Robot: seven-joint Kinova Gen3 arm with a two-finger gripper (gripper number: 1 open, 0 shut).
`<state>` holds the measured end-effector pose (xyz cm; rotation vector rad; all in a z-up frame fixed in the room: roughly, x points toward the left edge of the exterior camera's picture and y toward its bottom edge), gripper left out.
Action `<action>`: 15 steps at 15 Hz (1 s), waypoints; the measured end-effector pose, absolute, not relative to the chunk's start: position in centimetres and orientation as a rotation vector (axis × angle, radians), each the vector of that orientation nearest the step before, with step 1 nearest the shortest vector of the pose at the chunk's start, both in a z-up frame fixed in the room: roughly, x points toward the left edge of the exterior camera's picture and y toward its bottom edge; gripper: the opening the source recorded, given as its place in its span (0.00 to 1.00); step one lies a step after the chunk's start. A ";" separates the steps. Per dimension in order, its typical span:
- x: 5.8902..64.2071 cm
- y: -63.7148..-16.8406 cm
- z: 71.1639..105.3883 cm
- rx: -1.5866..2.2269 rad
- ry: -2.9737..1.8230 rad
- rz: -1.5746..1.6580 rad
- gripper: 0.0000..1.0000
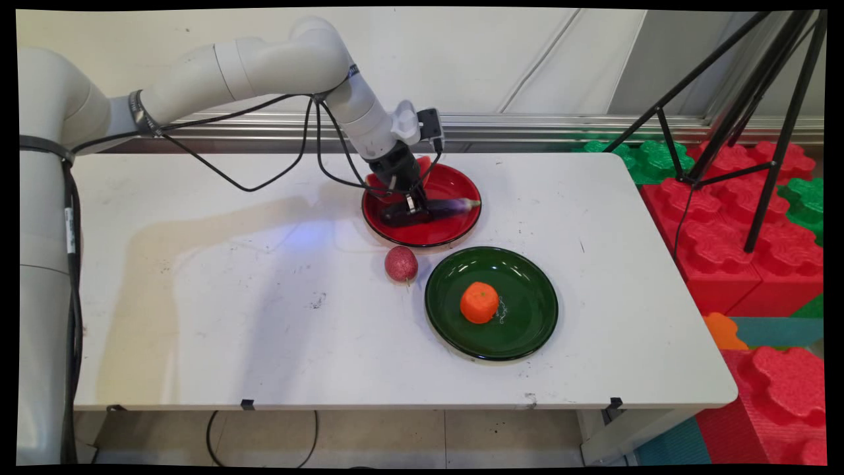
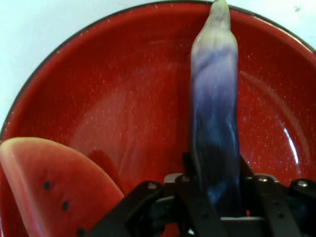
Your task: Place the picked object on the table
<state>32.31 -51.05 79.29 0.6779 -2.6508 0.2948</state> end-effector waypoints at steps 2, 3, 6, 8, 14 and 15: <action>32.3 -51.0 79.6 0.678 -2.644 0.296 0.00; 32.4 -51.0 79.9 0.676 -2.638 0.298 0.00; 32.7 -50.5 81.1 0.664 -2.618 0.303 0.00; 33.2 -50.0 82.0 0.656 -2.603 0.311 0.00; 35.2 -48.0 84.7 0.615 -2.580 0.332 0.00; 35.7 -47.5 85.3 0.607 -2.575 0.335 0.00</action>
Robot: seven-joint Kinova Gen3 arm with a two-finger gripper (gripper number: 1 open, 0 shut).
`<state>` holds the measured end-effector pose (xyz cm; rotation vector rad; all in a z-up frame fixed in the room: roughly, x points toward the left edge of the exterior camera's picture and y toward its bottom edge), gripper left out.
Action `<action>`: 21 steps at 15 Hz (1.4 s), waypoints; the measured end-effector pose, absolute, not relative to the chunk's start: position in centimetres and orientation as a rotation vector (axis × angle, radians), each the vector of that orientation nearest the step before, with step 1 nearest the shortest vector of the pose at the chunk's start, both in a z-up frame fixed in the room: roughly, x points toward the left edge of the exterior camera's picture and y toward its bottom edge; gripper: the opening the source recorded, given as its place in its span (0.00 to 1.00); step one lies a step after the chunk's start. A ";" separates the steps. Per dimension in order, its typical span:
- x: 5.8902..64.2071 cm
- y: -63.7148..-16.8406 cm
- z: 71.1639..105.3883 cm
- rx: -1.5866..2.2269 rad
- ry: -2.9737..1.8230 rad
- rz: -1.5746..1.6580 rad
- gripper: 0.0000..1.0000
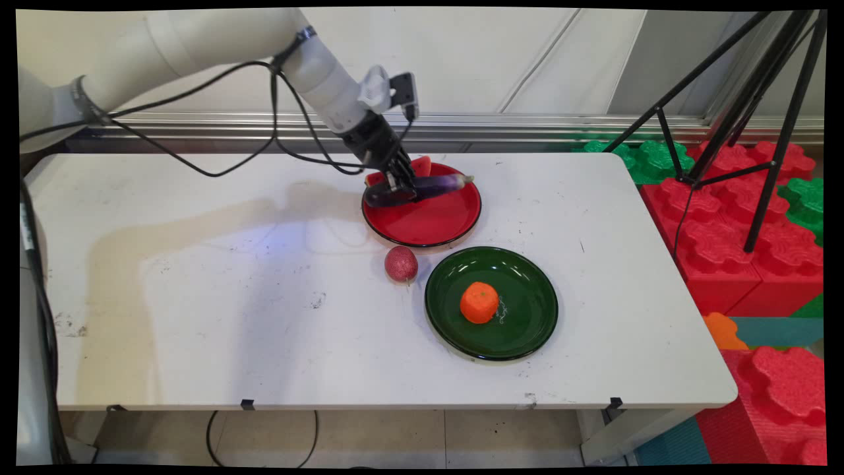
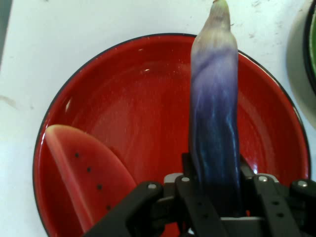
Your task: Place the picked object on the table
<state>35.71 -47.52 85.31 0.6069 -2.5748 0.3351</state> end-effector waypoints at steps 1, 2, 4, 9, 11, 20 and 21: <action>36.2 -47.1 85.8 0.601 -2.571 0.337 0.00; 36.5 -46.8 86.1 0.599 -2.568 0.339 0.00; 37.3 -46.0 86.9 0.589 -2.564 0.342 0.00; 40.2 -43.2 89.2 0.562 -2.566 0.348 0.00; 41.5 -42.0 89.8 0.547 -2.579 0.342 0.00; 47.2 -36.6 90.1 0.553 -2.656 0.268 0.00; 47.7 -36.1 89.8 0.554 -2.670 0.259 0.00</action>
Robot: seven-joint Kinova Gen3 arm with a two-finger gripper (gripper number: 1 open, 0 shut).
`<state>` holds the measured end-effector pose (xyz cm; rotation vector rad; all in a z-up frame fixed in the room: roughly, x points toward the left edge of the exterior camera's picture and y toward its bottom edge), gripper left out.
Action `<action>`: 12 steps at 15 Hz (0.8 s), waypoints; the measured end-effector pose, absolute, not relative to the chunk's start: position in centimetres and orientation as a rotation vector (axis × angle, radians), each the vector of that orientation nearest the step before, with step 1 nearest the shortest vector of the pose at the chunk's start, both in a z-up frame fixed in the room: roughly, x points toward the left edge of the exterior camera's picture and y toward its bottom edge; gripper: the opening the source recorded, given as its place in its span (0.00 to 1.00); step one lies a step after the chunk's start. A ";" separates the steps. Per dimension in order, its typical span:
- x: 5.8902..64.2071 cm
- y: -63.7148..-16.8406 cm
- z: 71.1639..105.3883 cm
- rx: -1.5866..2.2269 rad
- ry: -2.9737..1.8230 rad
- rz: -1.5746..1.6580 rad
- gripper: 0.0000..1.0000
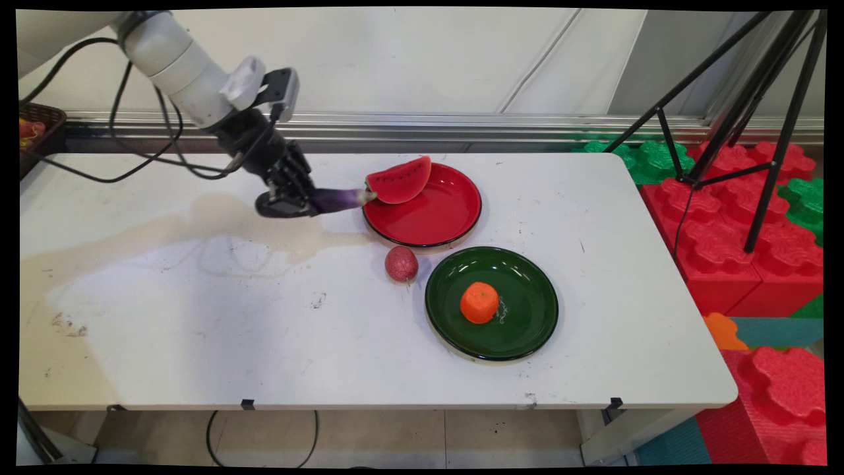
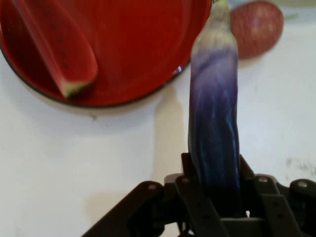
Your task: Place the picked object on the table
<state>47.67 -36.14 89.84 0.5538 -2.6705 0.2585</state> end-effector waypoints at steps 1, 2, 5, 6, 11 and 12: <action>48.1 -35.7 89.5 0.558 -2.683 0.247 0.00; 48.4 -35.4 89.1 0.563 -2.694 0.238 0.00; 49.2 -34.7 87.4 0.587 -2.726 0.206 0.00; 49.3 -34.6 87.1 0.593 -2.731 0.199 0.00; 49.6 -34.4 84.3 0.649 -2.745 0.168 0.00; 49.5 -34.5 83.8 0.660 -2.741 0.163 0.00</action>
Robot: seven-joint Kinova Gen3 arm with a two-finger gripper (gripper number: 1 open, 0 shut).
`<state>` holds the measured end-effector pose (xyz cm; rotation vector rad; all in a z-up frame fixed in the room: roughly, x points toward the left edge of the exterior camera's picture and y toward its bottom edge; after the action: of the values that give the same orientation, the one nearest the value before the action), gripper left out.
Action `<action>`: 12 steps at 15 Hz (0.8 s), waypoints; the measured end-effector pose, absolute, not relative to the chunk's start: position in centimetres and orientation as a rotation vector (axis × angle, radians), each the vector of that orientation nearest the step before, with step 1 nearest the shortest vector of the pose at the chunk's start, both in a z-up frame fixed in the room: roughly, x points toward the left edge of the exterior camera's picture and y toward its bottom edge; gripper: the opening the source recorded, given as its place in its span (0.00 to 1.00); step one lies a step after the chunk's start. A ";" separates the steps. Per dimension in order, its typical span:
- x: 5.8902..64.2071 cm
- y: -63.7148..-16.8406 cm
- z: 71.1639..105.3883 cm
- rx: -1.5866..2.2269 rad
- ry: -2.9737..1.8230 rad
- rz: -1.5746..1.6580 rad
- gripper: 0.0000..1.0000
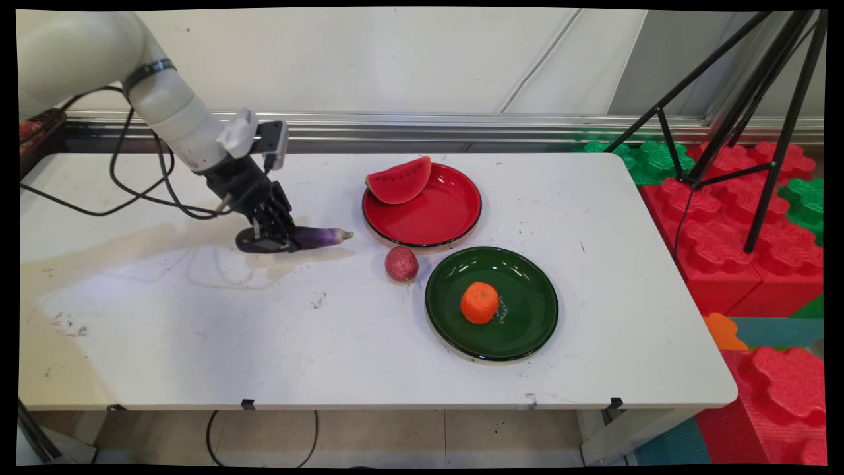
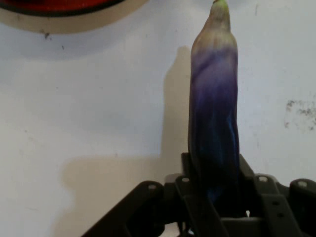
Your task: Place the picked object on the table
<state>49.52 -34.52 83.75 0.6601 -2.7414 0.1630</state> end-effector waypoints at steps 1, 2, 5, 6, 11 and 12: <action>49.4 -34.6 83.1 0.672 -2.738 0.156 0.00; 49.2 -34.8 82.5 0.683 -2.734 0.149 0.00; 48.9 -35.0 81.3 0.706 -2.724 0.137 0.00; 48.8 -35.1 80.9 0.714 -2.720 0.134 0.00; 48.6 -35.6 79.6 0.736 -2.708 0.132 1.00; 48.6 -35.7 79.4 0.738 -2.707 0.134 1.00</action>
<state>48.59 -35.66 79.43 0.7384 -2.7071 0.1339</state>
